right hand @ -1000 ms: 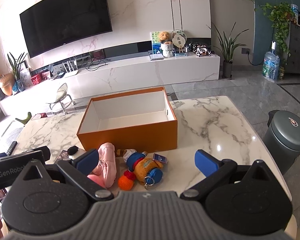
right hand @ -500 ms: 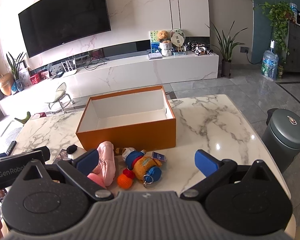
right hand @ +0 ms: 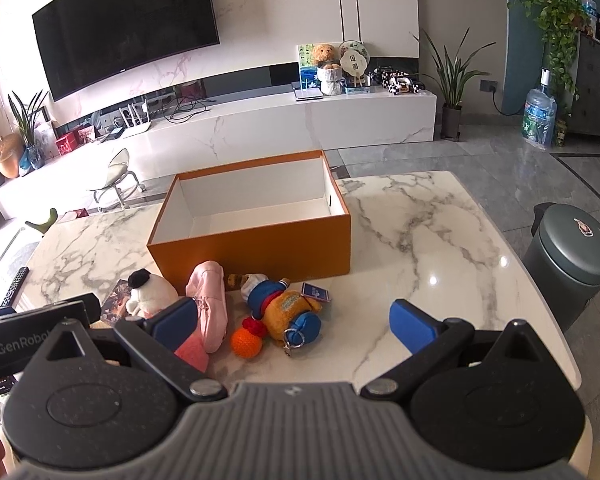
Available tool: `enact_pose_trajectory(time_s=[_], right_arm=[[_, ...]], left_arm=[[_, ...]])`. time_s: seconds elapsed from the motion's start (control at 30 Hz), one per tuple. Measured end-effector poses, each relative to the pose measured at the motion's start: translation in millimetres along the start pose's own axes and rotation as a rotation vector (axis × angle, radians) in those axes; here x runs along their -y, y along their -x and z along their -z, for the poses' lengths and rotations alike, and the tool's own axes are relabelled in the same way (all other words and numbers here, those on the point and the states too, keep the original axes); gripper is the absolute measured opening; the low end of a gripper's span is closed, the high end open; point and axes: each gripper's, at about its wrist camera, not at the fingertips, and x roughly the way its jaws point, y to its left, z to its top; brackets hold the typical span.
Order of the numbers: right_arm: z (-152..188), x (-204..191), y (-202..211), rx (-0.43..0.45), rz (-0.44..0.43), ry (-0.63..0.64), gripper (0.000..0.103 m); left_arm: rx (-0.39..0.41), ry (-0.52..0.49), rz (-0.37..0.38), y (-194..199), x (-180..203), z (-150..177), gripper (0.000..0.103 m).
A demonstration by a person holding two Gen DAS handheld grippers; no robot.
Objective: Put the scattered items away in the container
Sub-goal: 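Move both tools toward the soft items beside the orange box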
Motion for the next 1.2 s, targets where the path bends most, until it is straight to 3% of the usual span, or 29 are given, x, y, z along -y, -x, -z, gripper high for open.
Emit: enact_pose_trajectory(time_s=[1.2], right_arm=[[1.0,-3.3,-21.5,-0.086,0.003,0.017,0.103]], left_arm=[[-0.078,-0.005,-0.023,-25.8,-2.8,10.6,0.103]])
